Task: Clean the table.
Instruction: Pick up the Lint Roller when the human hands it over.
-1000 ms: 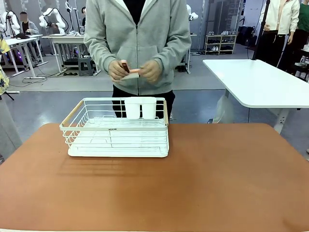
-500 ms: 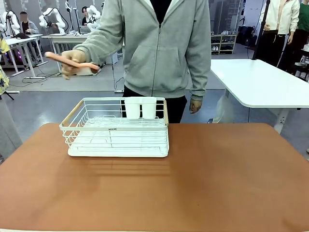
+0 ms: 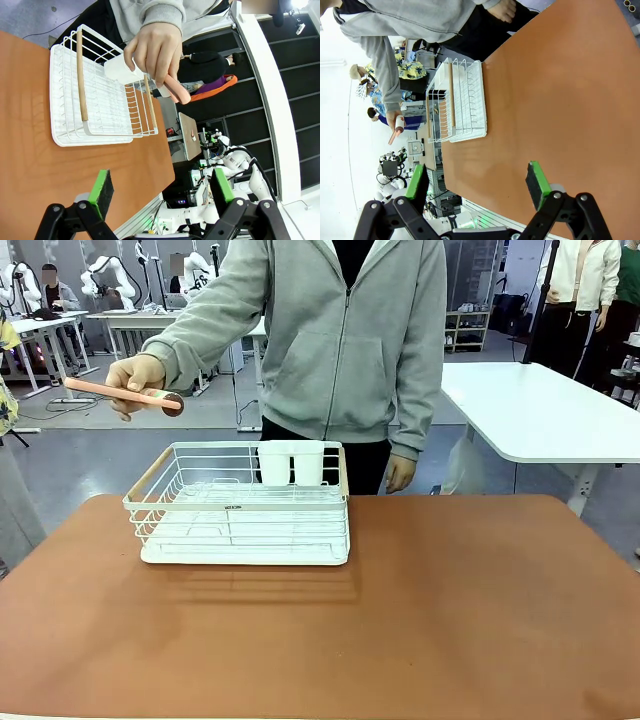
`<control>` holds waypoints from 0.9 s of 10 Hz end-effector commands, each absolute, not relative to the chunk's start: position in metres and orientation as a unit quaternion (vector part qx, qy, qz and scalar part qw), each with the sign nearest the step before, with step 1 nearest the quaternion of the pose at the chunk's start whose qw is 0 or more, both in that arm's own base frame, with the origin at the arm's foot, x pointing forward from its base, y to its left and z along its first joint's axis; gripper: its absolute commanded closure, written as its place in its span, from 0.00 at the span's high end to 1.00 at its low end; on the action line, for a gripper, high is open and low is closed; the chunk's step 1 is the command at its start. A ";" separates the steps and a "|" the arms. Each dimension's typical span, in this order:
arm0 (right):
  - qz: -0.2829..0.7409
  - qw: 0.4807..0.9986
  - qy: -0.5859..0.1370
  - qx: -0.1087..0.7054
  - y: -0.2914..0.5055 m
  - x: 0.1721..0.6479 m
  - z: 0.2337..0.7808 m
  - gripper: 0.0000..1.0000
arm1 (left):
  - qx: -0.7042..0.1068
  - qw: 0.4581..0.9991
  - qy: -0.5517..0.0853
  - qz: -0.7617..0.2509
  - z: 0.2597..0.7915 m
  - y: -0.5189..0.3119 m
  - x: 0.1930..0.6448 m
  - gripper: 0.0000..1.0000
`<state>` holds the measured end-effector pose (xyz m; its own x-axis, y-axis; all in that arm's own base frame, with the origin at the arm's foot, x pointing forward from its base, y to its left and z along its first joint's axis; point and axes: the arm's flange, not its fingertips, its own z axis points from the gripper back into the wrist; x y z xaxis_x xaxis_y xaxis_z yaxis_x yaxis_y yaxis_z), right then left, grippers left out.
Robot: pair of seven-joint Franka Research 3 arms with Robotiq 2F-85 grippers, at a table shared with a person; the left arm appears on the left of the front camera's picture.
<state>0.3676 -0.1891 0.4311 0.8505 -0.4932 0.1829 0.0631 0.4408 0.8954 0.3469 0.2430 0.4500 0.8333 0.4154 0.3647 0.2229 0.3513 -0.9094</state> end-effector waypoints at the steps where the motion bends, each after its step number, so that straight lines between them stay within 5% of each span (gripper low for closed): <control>1: -0.169 0.818 -0.216 0.505 -0.189 0.368 0.432 1.00 | -0.568 0.771 -0.283 0.061 0.450 0.245 0.345 1.00; 9: -0.169 0.818 -0.216 0.505 -0.189 0.368 0.432 1.00 | -0.507 0.823 -0.165 0.196 0.524 0.166 0.405 1.00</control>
